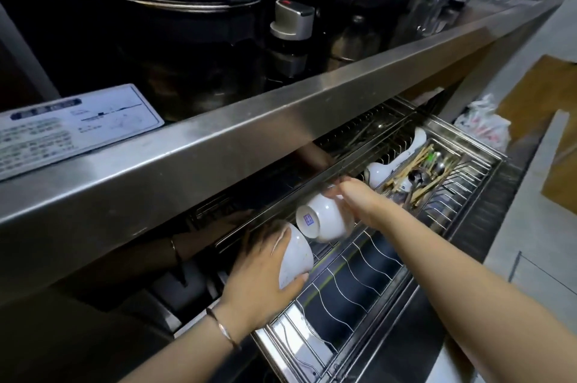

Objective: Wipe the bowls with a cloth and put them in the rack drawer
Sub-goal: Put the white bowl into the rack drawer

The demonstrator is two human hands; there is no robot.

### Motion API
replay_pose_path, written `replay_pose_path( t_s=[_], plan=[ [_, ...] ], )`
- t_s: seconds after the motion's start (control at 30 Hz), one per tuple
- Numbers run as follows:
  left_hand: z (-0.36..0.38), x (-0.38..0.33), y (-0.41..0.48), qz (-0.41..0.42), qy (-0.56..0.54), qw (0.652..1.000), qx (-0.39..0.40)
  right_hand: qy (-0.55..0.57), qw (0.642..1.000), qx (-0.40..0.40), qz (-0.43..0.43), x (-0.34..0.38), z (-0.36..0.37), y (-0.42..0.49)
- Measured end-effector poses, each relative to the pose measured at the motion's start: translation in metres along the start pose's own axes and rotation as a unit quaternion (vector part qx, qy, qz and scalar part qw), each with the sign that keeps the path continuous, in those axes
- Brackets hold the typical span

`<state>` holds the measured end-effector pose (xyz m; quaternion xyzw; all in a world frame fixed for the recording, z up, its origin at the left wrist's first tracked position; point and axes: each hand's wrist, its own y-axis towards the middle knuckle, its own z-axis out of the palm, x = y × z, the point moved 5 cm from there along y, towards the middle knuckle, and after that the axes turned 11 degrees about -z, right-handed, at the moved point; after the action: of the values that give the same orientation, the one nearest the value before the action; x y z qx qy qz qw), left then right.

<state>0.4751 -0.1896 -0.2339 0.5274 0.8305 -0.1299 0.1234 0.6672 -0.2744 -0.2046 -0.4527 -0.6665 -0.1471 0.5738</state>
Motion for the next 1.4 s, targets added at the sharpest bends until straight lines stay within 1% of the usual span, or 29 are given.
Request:
replay_pose_path(
  t_s=[0.17, 0.27, 0.4, 0.57, 0.73, 0.93, 1.07, 1.2, 1.4],
  plan=[
    [0.004, 0.004, -0.008, 0.0, 0.008, 1.0, -0.01, -0.012, 0.999, 0.033, 0.012, -0.011, 0.011, 0.011],
    [0.001, 0.004, -0.013, -0.007, 0.0, 0.999, -0.039, -0.018, 0.998, 0.055, 0.025, -0.014, 0.015, 0.008],
    [0.004, 0.001, -0.018, 0.0, 0.012, 0.998, -0.059, -0.002, 0.997, 0.066, 0.04, -0.019, 0.025, -0.002],
    [0.003, 0.001, -0.022, 0.005, 0.032, 0.996, -0.078, 0.014, 0.996, 0.081, 0.033, -0.018, 0.034, -0.001],
    [0.005, 0.001, -0.022, 0.004, 0.033, 0.998, -0.062, 0.009, 0.994, 0.101, 0.048, -0.022, 0.042, -0.003],
    [0.004, 0.0, -0.022, -0.003, 0.045, 0.997, -0.062, -0.036, 0.992, 0.111, 0.048, -0.035, 0.054, 0.0],
    [0.005, 0.0, -0.02, -0.001, 0.041, 0.998, -0.054, -0.036, 0.992, 0.107, 0.056, -0.037, 0.055, 0.002],
    [0.008, 0.003, -0.015, -0.018, 0.043, 0.998, -0.037, -0.044, 0.991, 0.119, 0.051, -0.038, 0.053, 0.002],
    [0.009, 0.002, -0.012, -0.006, 0.038, 0.999, -0.012, -0.033, 0.989, 0.133, 0.061, -0.041, 0.051, 0.002]
  ],
)
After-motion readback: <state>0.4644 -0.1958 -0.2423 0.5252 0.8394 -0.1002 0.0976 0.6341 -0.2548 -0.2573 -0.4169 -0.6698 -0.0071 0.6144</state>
